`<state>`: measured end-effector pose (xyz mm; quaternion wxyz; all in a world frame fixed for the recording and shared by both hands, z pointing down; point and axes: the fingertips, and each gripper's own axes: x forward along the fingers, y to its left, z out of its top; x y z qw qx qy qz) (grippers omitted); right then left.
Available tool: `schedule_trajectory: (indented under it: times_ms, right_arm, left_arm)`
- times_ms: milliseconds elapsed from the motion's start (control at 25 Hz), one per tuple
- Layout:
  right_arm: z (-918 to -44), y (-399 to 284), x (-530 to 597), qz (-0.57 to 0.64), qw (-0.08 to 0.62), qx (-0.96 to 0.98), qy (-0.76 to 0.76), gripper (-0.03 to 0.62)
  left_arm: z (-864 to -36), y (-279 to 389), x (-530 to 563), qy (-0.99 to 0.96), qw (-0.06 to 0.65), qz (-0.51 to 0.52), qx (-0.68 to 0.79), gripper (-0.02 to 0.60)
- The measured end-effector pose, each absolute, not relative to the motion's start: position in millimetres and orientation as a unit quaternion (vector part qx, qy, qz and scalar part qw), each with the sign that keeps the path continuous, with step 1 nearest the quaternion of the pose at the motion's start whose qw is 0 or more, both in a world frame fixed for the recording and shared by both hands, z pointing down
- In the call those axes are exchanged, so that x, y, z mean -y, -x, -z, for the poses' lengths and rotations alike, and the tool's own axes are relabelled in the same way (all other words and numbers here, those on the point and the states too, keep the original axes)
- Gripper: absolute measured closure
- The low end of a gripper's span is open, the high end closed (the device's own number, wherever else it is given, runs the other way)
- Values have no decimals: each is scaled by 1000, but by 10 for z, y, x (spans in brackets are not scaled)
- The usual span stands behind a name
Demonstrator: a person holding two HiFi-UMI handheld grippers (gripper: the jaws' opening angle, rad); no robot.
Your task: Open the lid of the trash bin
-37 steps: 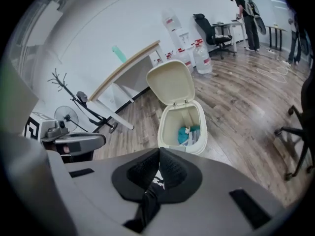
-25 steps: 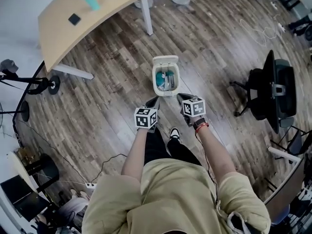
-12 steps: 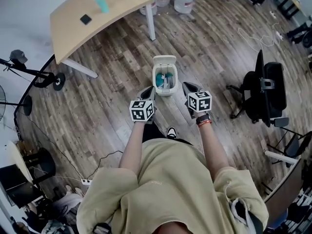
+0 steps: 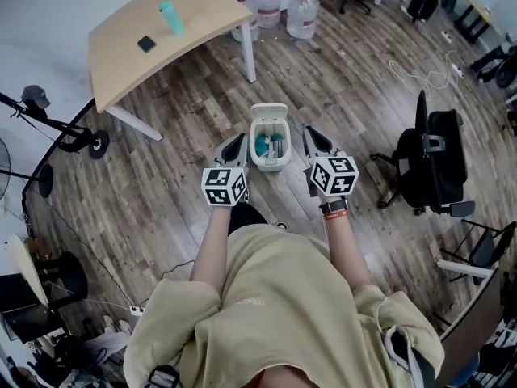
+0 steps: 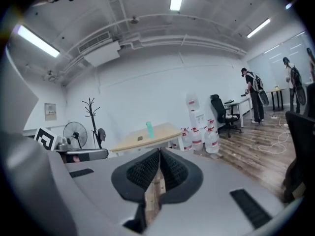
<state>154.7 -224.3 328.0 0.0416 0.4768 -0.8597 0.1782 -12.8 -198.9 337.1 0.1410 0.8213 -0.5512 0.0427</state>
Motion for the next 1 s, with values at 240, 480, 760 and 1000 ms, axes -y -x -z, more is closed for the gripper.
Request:
schedule_trajectory:
  times_ms: [240,480,760,1000]
  right_arm:
    - [-2837,-1518,2259,-91,37,864,-494,574]
    - [-2707,-1563,2364,-74,32,859,-506,577]
    - [-2587,-1643,2456,-74,22,858,-508,577]
    - [-2613,-1762,2440,-86,22,858,-506,578]
  left_arm:
    - [-2847,206,2034,-815,93,-11,571,557]
    - [-2548,242,2124,-814,52,-7,578,557]
    - [-2475,172,2248,-817,52,-8,574,557]
    - [-2595,-48,2232,-830,74,-30,553,557]
